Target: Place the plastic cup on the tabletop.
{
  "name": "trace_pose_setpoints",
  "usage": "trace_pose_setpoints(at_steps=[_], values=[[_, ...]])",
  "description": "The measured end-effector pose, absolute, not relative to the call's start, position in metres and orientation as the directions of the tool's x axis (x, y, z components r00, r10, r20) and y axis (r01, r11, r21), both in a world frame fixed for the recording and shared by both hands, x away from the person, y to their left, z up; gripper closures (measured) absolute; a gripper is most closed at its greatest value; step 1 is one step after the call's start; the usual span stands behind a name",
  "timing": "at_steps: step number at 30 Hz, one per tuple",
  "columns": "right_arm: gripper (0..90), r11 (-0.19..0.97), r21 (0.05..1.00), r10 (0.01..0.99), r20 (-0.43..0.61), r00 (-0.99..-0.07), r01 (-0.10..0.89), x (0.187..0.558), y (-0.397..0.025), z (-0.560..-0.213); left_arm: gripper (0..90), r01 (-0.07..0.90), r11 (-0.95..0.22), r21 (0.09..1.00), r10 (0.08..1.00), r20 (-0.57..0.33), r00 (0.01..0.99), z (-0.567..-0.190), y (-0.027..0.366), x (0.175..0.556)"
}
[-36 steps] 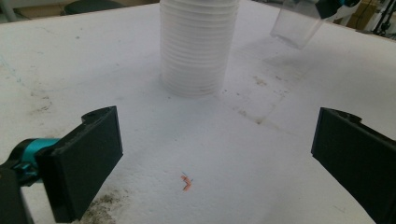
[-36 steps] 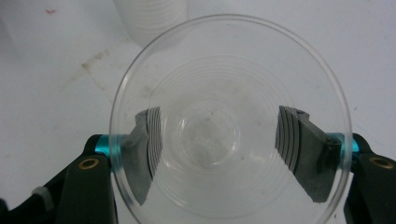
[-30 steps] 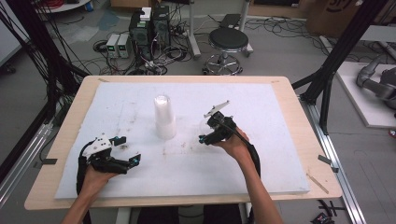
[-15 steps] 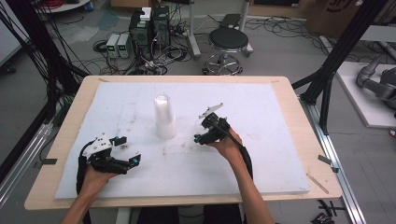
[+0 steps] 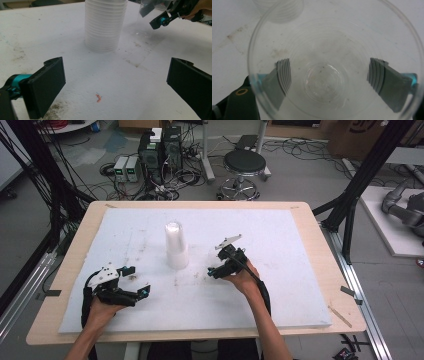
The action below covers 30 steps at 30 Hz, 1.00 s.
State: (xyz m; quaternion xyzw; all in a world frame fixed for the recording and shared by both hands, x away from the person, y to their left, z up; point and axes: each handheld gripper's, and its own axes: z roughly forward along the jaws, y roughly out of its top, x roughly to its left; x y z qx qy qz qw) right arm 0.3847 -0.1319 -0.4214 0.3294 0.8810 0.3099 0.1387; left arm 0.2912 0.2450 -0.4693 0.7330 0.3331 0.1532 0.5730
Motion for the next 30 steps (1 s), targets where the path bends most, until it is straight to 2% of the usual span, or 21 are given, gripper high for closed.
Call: trace_pose_setpoints(at_steps=[9,18,30], values=[[17.6,0.521,0.726,0.675,-0.029,-0.738,0.448,0.359,-0.157,-0.420,1.8,0.318,-0.111,0.941,0.671,-0.165,0.723,-0.470,0.246,0.292],[17.5,0.389,0.865,0.684,-0.040,-0.729,0.318,0.328,-0.202,-0.423,1.8,0.318,-0.106,0.942,0.677,-0.165,0.717,-0.470,0.246,0.291],[17.6,0.333,0.892,0.714,-0.027,-0.700,0.305,0.305,-0.234,-0.439,1.8,0.293,-0.088,0.952,0.682,-0.157,0.714,-0.470,0.248,0.288]])
